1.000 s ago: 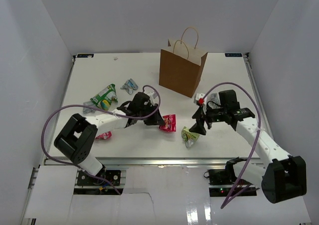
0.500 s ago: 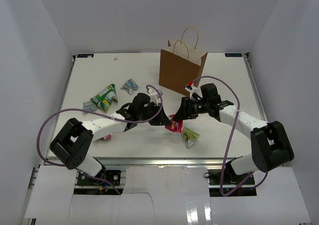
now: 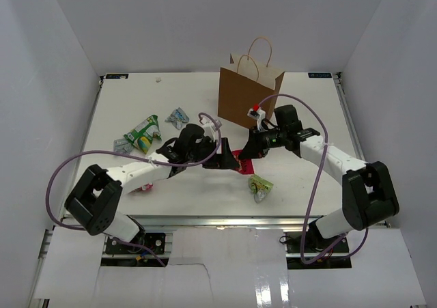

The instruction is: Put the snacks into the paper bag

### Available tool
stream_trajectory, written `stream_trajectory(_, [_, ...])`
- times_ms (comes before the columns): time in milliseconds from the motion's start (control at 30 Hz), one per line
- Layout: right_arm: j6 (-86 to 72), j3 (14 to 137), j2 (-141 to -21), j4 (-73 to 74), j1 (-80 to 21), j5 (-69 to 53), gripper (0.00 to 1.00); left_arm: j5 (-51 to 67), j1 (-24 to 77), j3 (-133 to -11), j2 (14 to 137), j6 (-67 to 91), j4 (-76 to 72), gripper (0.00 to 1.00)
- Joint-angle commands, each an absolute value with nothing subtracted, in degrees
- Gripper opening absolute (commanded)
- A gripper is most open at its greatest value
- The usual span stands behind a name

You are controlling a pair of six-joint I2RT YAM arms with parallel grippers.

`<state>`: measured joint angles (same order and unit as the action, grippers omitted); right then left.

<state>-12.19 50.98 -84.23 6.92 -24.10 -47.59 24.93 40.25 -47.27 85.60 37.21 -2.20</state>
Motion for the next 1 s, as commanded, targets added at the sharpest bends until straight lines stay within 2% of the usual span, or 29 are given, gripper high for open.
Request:
stream_trajectory(0, [16.26, 59.74, -80.6, 16.93, -23.55, -51.27, 0.08, 20.67, 38.76, -48.78, 77.71, 34.81, 0.0, 0.94])
stream_trajectory(100, [27.02, 63.18, -78.85, 22.49, -22.59, -45.19, 0.08, 16.45, 38.06, -49.13, 71.82, 33.58, 4.21, 0.98])
stream_trajectory(233, [34.96, 69.14, -75.07, 21.8, -21.1, -40.09, 0.08, 7.14, 37.36, -49.4, 66.54, 34.1, 13.32, 0.98])
stream_trajectory(367, [27.27, 78.91, -74.27, 13.29, -17.59, -32.18, 0.08, -2.71, 35.95, -47.91, 62.33, 37.87, 21.96, 0.98])
stream_trajectory(567, [10.58, 92.09, -78.22, 4.06, -11.52, -29.63, 0.08, -10.1, 34.72, -44.65, 56.08, 44.29, 27.86, 0.98])
stream_trajectory(967, [10.02, 94.48, -91.4, 1.93, -10.81, -31.29, 0.1, -21.34, 34.37, -46.14, 49.75, 44.91, 43.67, 0.98])
